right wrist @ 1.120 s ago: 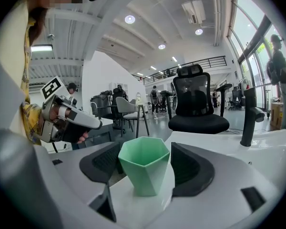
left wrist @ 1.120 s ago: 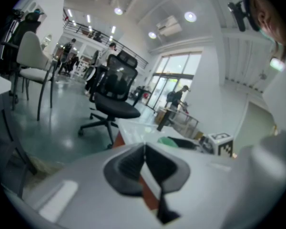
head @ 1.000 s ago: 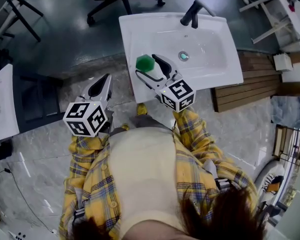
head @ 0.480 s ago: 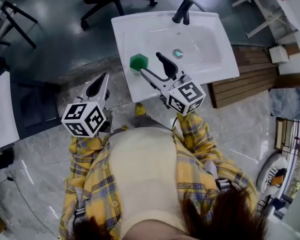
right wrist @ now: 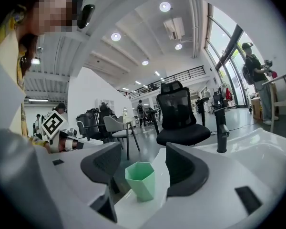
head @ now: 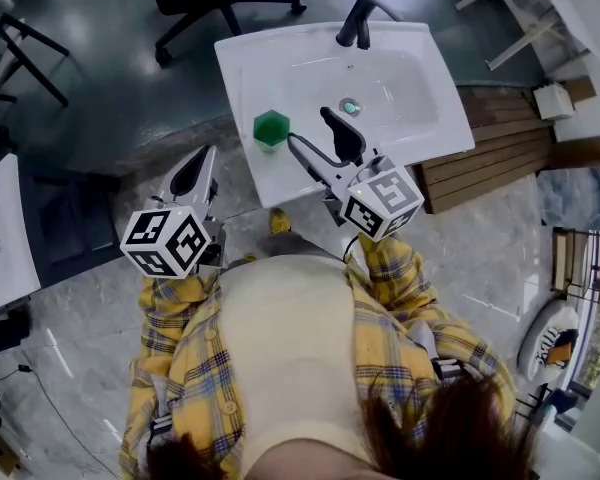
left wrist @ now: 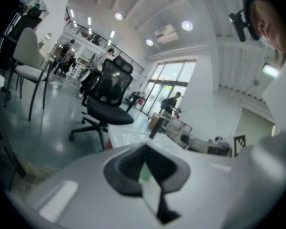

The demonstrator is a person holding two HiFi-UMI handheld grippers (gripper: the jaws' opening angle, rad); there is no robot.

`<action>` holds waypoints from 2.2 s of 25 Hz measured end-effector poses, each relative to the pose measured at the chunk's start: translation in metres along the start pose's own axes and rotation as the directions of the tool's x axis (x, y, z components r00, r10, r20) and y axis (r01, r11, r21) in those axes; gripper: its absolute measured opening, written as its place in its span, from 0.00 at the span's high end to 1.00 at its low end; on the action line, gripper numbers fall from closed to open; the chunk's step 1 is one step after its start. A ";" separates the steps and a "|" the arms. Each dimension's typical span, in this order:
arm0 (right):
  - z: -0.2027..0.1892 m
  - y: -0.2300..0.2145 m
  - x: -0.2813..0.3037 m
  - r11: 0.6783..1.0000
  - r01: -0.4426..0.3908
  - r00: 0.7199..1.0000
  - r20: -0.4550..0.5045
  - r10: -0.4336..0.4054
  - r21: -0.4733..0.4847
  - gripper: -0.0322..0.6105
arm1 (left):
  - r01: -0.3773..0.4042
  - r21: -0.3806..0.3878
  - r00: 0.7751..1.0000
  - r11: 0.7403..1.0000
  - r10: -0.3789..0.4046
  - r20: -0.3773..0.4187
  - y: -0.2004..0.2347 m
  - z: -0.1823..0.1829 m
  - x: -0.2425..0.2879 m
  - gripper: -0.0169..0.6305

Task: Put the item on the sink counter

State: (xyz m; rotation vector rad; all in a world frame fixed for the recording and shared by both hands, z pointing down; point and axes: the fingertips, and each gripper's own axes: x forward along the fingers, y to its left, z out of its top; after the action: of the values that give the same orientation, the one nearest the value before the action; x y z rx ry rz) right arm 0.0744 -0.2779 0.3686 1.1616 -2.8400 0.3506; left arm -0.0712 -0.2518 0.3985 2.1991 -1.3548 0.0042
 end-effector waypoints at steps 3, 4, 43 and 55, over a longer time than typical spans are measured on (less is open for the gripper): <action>0.003 0.001 -0.003 1.000 0.007 1.000 0.015 -0.007 0.011 0.49 | 0.003 -0.003 1.000 1.000 -0.003 0.006 0.001 0.002 0.000 0.96; 0.004 0.002 -0.005 1.000 0.012 1.000 0.021 -0.012 0.015 0.51 | 0.004 -0.004 1.000 1.000 -0.004 0.007 0.001 0.003 0.000 0.96; 0.000 -0.007 -0.017 0.991 0.110 0.994 -0.019 -0.109 0.074 0.93 | 0.056 0.004 0.998 0.998 -0.056 -0.010 -0.009 0.005 0.005 0.96; 0.003 -0.011 -0.017 0.991 0.120 0.993 -0.032 -0.118 0.060 0.93 | 0.045 -0.003 0.999 0.999 -0.045 -0.005 -0.007 0.007 0.004 0.96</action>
State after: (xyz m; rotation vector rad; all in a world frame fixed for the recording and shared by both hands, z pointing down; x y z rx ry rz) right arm 0.0945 -0.2745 0.3656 1.3189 -2.7385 0.4476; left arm -0.0655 -0.2556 0.3907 2.2252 -1.3009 -0.0091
